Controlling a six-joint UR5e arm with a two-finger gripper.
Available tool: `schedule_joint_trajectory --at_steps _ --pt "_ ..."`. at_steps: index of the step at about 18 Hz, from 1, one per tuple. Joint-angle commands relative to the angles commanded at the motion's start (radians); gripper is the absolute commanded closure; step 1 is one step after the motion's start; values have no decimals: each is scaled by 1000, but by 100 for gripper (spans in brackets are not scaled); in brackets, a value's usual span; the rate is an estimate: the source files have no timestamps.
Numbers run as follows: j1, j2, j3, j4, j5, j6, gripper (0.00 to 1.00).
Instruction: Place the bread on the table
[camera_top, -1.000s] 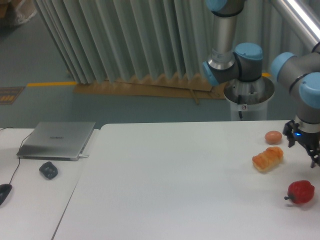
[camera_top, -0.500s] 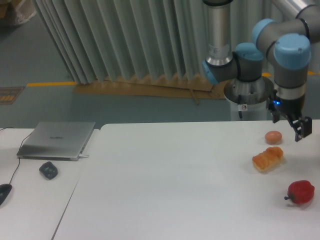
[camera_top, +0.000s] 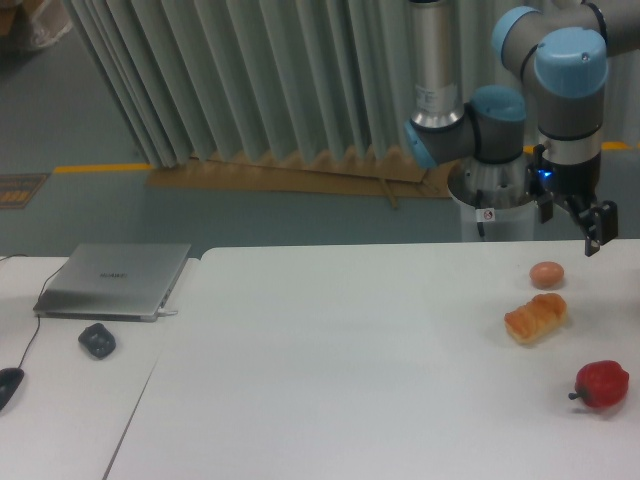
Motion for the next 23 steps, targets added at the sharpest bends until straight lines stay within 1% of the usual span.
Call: schedule_joint_trajectory --at_steps 4,8,9,10,11,12,15,18,21,23 --pt "9 9 -3 -6 2 8 0" --pt "17 3 -8 0 3 8 0" --pt "17 2 -14 0 17 8 0" --pt "17 3 -32 8 78 9 0" --pt "17 2 -28 6 121 11 0" --pt "17 0 -28 6 127 9 0" --pt "17 1 -26 5 118 -3 0" --pt "11 8 -29 2 75 -14 0" --pt "6 9 -29 0 68 -17 0" --pt "-18 20 -29 -5 63 -17 0"
